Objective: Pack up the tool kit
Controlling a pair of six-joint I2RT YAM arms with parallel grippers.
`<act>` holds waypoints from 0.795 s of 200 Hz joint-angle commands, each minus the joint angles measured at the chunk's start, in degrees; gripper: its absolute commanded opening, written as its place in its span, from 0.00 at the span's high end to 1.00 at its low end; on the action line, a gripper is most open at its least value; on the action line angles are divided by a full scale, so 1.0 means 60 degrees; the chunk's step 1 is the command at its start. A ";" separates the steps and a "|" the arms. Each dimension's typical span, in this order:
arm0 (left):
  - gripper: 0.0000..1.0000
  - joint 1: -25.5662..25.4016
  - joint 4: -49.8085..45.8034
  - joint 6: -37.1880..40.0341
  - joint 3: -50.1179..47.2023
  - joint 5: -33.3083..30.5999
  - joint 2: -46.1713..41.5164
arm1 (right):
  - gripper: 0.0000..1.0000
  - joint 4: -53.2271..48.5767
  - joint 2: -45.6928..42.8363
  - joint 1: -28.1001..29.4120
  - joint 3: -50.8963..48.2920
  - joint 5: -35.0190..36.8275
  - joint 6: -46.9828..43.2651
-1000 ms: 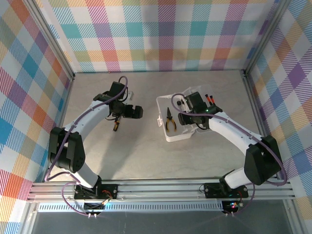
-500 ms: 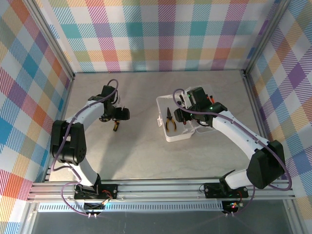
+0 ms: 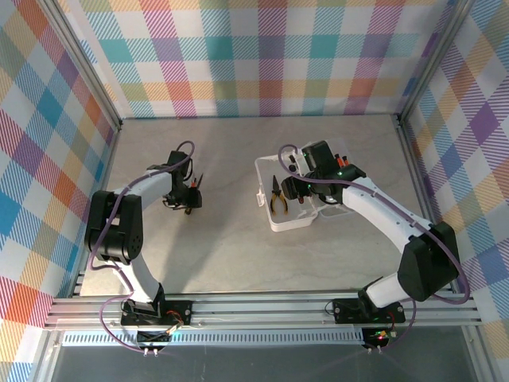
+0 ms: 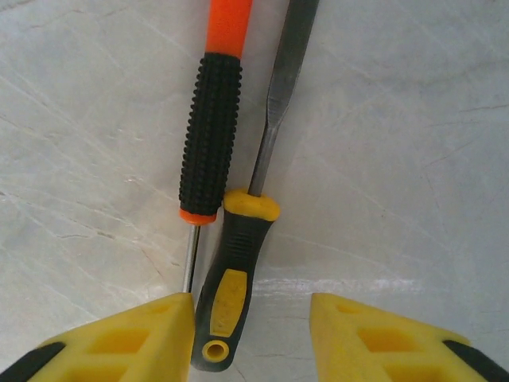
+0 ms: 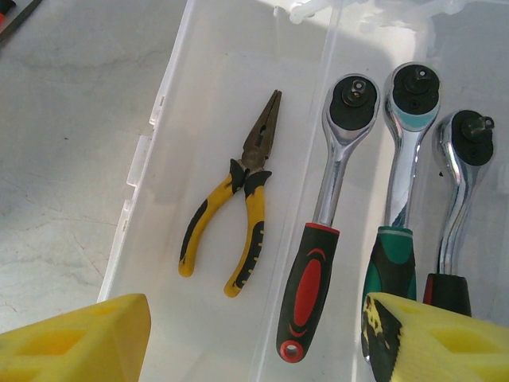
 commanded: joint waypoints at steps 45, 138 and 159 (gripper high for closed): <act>0.66 -0.0086 0.0125 -0.0102 -0.0051 0.0316 0.0175 | 0.28 -0.0088 0.0017 0.0042 0.0253 -0.0131 -0.0064; 0.73 -0.0536 -0.0156 0.0005 0.0421 -0.0978 0.0903 | 0.28 -0.0161 -0.0056 0.0036 0.0256 -0.0028 -0.0080; 0.90 -0.0641 -0.0219 0.0137 0.0591 -0.0599 0.0900 | 0.28 -0.0211 -0.0107 0.0040 0.0306 0.0001 -0.0121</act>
